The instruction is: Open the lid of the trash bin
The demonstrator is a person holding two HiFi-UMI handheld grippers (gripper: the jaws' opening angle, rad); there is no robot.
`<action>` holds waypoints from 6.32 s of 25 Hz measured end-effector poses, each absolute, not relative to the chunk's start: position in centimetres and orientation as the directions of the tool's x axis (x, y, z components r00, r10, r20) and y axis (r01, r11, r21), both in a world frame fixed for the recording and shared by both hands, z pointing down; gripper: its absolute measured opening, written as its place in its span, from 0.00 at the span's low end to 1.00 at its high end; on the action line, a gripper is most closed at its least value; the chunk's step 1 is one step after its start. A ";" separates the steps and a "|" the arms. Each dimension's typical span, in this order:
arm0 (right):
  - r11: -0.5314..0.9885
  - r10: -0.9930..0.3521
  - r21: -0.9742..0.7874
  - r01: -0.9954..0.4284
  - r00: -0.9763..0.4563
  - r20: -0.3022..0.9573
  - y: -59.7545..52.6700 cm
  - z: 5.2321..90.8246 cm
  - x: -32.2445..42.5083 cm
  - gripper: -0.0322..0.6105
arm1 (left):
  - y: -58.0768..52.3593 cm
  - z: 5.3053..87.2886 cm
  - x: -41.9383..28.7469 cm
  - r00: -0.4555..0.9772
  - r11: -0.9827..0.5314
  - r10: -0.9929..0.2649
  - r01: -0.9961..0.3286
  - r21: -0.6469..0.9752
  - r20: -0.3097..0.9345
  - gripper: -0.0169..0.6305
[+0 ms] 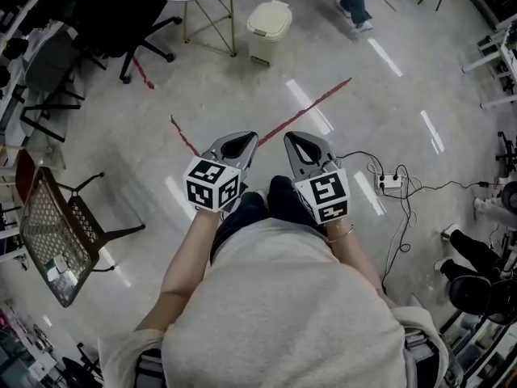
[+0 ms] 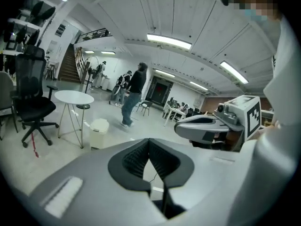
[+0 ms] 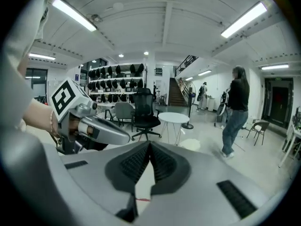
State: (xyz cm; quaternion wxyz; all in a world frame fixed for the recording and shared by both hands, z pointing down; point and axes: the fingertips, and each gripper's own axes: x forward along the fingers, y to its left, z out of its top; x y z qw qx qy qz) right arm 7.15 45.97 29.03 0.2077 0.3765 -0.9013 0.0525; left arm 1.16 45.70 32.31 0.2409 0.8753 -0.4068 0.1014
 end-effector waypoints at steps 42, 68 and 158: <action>0.873 -0.392 -0.087 -0.480 -0.795 0.463 -4.9 35.6 5.0 0.06 | -1.1 38.3 -2.9 0.463 -0.257 -0.756 -0.860 0.441 0.463 0.04; 0.714 -0.335 -0.245 -0.656 -0.627 0.703 -14.0 58.3 0.8 0.06 | -12.3 59.1 -5.8 0.526 -0.266 -0.592 -0.843 0.468 0.611 0.04; 0.492 -0.563 -0.303 -0.816 -0.564 0.604 -18.2 50.9 2.9 0.06 | -16.9 53.9 -5.9 0.572 -0.357 -0.616 -0.816 0.455 0.542 0.04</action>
